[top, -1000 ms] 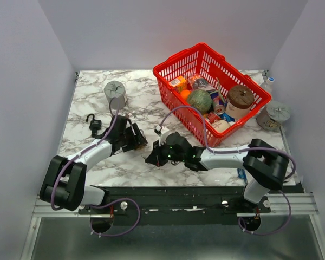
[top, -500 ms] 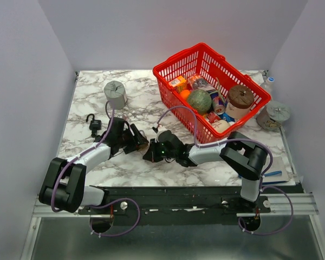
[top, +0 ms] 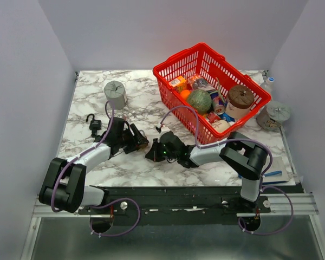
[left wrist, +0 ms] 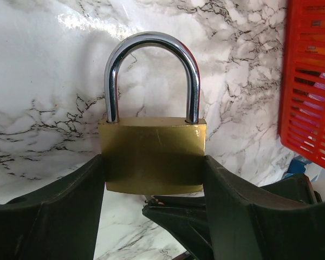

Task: Unlock with the key

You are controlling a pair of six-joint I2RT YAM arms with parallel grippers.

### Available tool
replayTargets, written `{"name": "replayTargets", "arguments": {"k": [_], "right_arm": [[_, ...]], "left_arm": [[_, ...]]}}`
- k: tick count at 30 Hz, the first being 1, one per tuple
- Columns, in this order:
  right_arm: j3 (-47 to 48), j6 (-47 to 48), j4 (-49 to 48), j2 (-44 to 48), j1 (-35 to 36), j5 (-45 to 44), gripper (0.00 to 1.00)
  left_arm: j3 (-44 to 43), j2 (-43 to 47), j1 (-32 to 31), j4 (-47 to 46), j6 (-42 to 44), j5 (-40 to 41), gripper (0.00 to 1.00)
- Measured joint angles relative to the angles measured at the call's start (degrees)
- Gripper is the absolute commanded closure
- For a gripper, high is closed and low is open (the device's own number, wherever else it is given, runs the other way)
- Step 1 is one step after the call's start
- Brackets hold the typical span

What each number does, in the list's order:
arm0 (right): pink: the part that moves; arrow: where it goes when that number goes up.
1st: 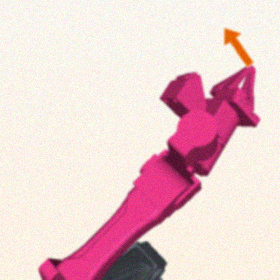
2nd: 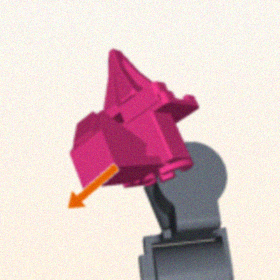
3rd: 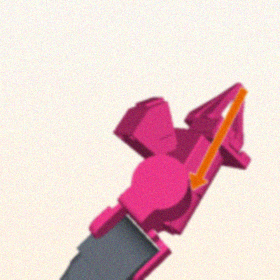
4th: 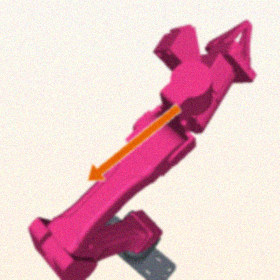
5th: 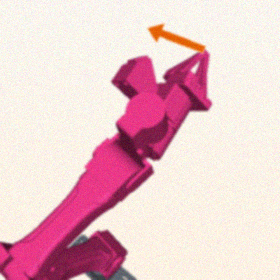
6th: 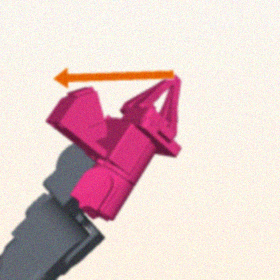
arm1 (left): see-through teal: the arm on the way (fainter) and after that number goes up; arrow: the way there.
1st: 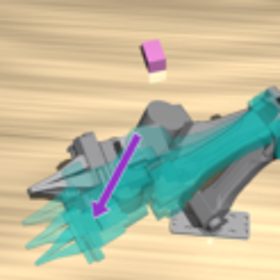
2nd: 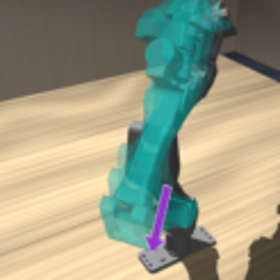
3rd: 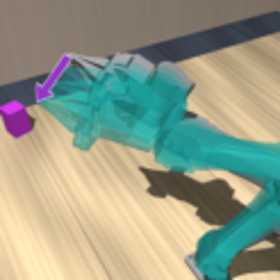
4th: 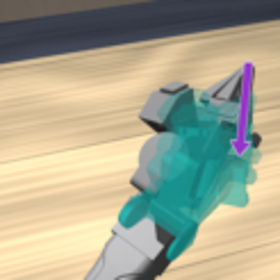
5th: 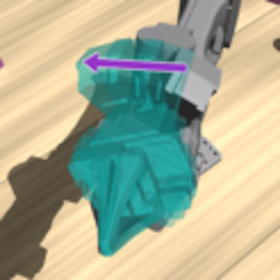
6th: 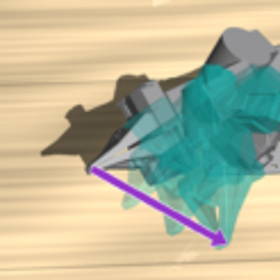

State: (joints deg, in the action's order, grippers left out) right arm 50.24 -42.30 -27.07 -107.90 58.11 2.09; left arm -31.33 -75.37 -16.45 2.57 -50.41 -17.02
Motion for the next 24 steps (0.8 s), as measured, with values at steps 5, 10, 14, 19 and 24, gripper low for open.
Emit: {"name": "replayTargets", "arguments": {"k": [5, 10, 14, 19, 24], "right_arm": [[-0.57, 0.85, -0.72, 0.00, 0.00, -0.85, 0.99], [-1.14, 1.66, -2.05, 0.07, 0.00, -0.98, 0.99], [-1.46, 1.95, -3.13, 0.46, -0.04, -1.27, 0.99], [-1.88, 2.08, -4.44, 0.79, -0.37, -1.57, 0.99], [-1.88, 2.12, -4.63, 0.79, -0.44, -1.68, 0.99]], "left_arm": [[0.00, 0.00, 0.00, 0.00, 0.00, -0.02, 1.00], [0.00, 0.00, 0.02, -0.04, 0.00, -0.07, 1.00], [0.00, 0.00, 0.22, -0.17, 0.00, -0.20, 1.00], [0.00, 0.00, 0.26, -0.63, -0.02, -0.22, 1.00], [0.00, 0.00, 0.26, -0.81, -0.02, -0.33, 1.00]]}}
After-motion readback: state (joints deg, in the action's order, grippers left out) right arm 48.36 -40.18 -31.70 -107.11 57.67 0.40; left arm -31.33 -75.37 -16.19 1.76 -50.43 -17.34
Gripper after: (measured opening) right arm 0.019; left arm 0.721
